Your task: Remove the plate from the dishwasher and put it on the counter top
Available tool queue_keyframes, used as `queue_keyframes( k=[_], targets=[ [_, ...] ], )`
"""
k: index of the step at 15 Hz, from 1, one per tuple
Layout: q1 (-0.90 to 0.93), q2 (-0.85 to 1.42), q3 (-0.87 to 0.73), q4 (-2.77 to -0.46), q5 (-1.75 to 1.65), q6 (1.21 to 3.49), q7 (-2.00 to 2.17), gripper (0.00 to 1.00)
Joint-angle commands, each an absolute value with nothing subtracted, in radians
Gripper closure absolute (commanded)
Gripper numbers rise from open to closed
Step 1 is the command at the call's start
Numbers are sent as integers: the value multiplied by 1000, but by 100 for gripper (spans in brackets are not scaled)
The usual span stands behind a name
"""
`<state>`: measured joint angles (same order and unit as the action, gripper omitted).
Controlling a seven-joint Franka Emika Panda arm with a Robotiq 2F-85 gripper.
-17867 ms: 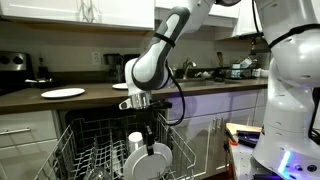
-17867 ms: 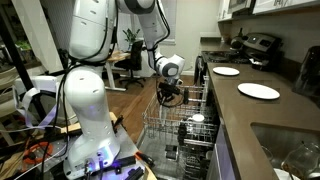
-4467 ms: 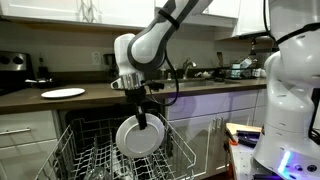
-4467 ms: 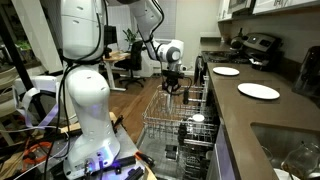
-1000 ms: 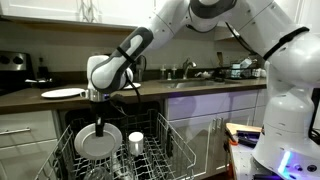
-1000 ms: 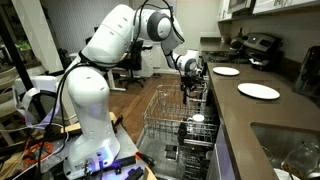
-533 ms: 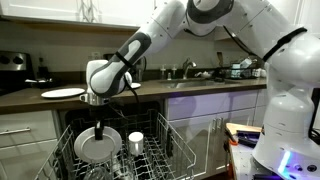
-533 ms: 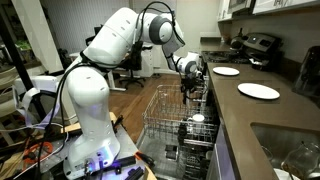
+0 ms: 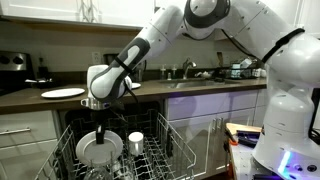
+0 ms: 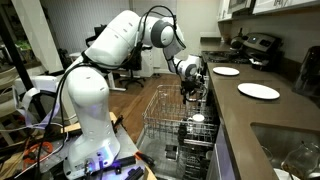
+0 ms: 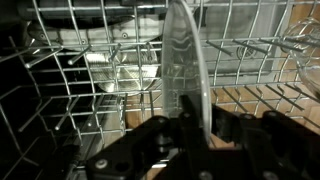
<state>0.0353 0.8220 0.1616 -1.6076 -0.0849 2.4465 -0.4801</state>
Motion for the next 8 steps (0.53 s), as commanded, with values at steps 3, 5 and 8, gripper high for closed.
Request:
queue_keyframes(
  k=[3,5,8],
  targets=[
    [9,844,190,-1570,-70,2424,-485,94],
    [9,841,191,-1568,-72,2408,-488,62],
    [10,835,192,-1563,-72,2378,-489,45]
  ],
)
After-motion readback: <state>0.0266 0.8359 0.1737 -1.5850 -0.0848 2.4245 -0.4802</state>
